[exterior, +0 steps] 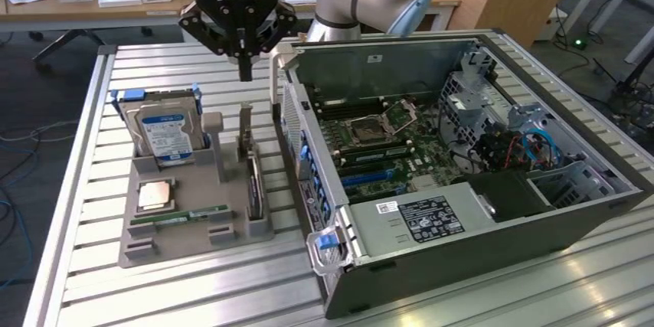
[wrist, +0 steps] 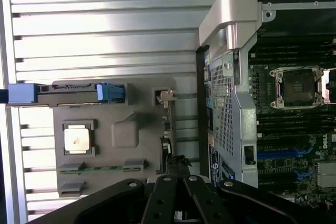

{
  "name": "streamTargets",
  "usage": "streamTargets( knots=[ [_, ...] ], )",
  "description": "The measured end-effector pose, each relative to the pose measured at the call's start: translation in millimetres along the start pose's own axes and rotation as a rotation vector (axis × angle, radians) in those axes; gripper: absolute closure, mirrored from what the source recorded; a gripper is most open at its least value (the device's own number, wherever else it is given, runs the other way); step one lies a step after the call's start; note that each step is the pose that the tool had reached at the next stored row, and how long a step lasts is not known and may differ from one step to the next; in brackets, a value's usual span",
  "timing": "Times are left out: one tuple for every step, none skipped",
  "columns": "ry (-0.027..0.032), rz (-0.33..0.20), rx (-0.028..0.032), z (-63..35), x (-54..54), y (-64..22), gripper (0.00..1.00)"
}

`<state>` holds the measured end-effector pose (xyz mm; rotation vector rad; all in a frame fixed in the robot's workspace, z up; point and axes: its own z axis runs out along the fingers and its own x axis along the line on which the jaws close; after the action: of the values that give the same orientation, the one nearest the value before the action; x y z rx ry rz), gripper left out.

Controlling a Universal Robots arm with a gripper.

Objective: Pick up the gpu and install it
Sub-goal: 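Reach for the gpu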

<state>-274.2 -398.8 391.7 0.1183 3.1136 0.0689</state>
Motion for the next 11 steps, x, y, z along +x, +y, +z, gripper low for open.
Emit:
streamTargets(
  knots=[
    [0.0000, 0.000, 0.0000, 0.0, 0.2, 0.0, 0.89],
    [0.0000, 0.000, 0.0001, 0.0, 0.4, -0.2, 0.89],
    [0.0001, 0.000, 0.0001, -0.1, 0.7, -0.8, 0.89],
    [0.0001, 0.000, 0.0000, -0.2, 0.8, -1.8, 0.89],
    [0.0000, 0.000, 0.0000, -0.2, 0.7, -3.1, 0.89],
    [0.0000, 0.000, 0.0000, -0.2, 0.7, -4.7, 0.89],
    [0.0000, 0.000, 0.0001, -0.3, 0.7, -6.6, 0.89],
    [0.0000, 0.000, 0.0000, -0.4, 0.7, -8.6, 0.89],
    [0.0001, 0.000, 0.0000, -0.5, 0.7, -10.8, 0.89],
    [0.0001, 0.000, 0.0000, -0.6, 0.6, -13.4, 0.89],
    [0.0001, 0.000, 0.0001, -0.8, 0.7, -16.0, 0.89]
  ],
)
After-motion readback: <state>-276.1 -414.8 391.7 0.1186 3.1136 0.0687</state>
